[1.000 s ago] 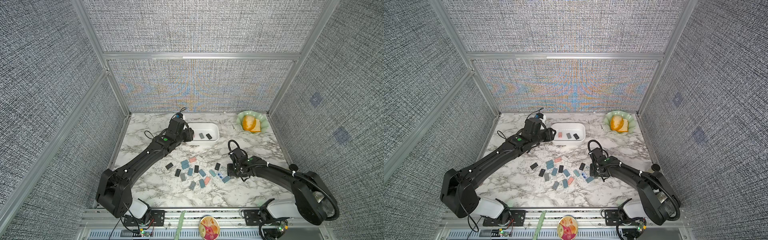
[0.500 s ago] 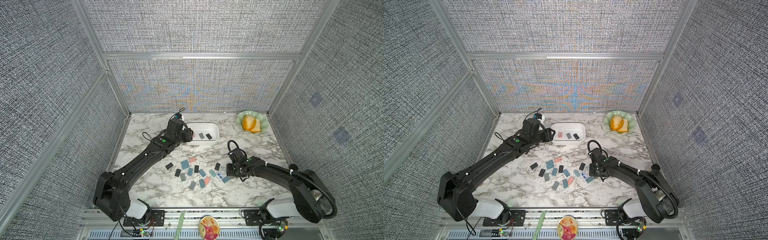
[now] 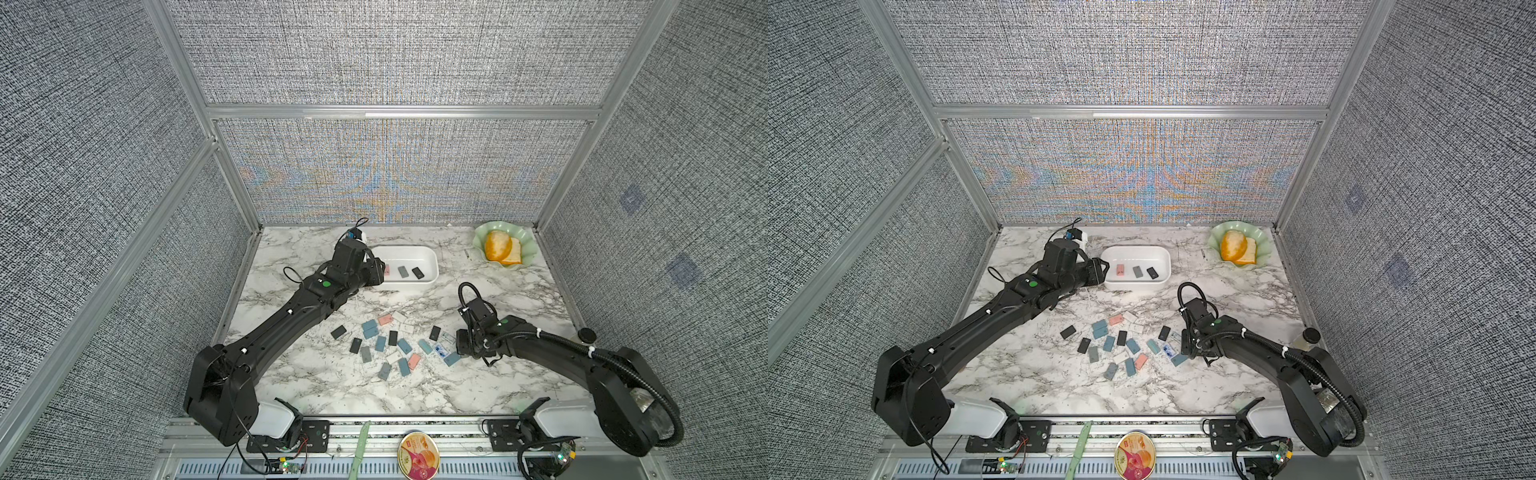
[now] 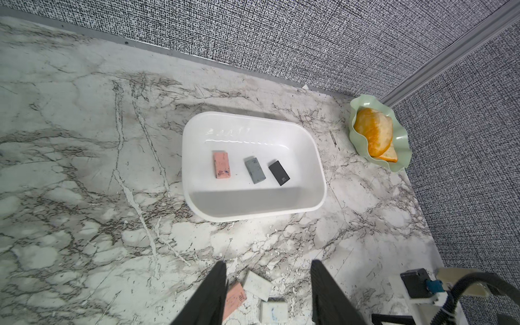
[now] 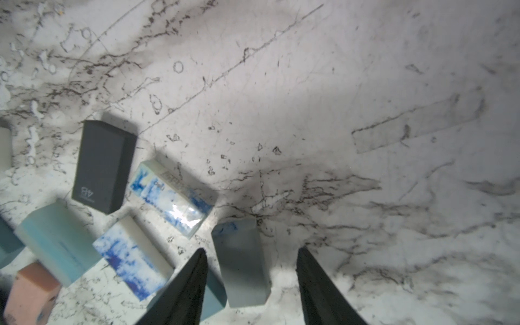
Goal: Put the eraser in the storage box
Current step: Pick up the eraser from the center of the board.
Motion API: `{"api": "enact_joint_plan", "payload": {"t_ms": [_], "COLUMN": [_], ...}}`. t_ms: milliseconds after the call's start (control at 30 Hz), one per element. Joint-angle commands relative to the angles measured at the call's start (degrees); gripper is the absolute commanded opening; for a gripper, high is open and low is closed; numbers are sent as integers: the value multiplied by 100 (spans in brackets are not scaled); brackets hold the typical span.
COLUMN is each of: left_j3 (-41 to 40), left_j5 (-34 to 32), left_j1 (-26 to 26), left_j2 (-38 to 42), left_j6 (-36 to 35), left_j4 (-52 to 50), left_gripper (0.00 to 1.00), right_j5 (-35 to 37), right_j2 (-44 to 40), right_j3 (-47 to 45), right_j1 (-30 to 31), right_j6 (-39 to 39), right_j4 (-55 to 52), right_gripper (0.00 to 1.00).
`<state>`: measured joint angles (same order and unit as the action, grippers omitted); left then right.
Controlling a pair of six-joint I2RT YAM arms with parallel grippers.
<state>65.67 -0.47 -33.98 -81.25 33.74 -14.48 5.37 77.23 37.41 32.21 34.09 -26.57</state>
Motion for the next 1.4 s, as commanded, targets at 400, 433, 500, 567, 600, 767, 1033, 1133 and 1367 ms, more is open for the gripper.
{"api": "enact_joint_plan", "payload": {"t_ms": [400,433,500,567,600,767,1033,1133,1367], "left_j3": [-16,-7,1,7,9,11,-5,-6,-21], "left_j5": [2,3,12,14,12,12,12,2,3], "left_j1": [0,-2,0,1,-2,4,-2,2,0], "left_j2": [19,13,-1,-4,-12,-40,-31,-32,-8], "left_j6": [56,51,39,28,21,19,17,10,1], "left_j4": [176,179,187,174,182,166,165,152,153], "left_gripper": [50,50,50,50,50,50,50,50,50], "right_j5": [46,20,-8,-52,-70,-86,-83,-119,-167], "right_j2": [199,209,213,231,246,310,311,302,389], "right_j3": [43,32,23,17,20,21,22,21,40], "right_j1": [3,4,5,1,5,5,22,39,110], "right_j6": [13,18,33,45,46,39,55,63,120], "right_j4": [103,128,151,179,187,180,108,106,91], "right_gripper": [53,53,52,51,51,49,44,44,43]}}
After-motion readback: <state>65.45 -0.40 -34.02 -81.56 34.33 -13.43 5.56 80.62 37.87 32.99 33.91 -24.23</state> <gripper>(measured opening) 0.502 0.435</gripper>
